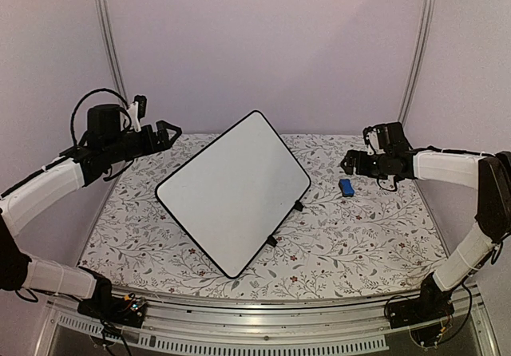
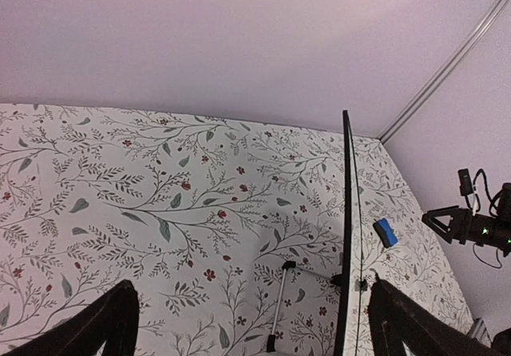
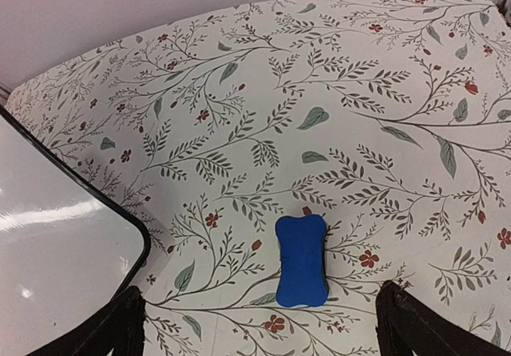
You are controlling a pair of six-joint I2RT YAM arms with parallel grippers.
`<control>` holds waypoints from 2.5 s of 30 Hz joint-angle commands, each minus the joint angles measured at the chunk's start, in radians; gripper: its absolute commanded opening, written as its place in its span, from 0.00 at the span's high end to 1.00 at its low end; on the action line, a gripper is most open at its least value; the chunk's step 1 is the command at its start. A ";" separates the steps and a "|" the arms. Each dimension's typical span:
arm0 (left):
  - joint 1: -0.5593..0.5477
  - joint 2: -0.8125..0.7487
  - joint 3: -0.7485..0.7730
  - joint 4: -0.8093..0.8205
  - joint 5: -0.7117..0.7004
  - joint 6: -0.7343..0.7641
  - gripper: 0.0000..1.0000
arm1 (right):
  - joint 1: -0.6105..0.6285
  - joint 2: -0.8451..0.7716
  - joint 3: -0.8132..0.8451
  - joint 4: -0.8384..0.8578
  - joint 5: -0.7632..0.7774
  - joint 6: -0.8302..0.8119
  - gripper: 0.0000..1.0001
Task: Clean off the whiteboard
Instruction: Reset both arms
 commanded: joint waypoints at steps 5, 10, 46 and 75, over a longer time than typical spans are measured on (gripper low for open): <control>0.002 -0.023 0.022 0.009 0.008 0.004 0.00 | -0.008 0.010 0.022 -0.002 0.022 0.005 0.01; 0.001 -0.022 0.024 0.009 0.010 0.005 0.00 | -0.008 0.013 0.021 0.000 0.019 0.005 0.01; 0.002 -0.011 0.019 0.014 0.009 0.009 0.00 | -0.009 0.011 -0.022 0.018 0.014 0.016 0.01; 0.003 -0.025 0.017 0.017 0.011 0.012 0.00 | -0.008 0.026 -0.018 0.030 0.009 0.029 0.01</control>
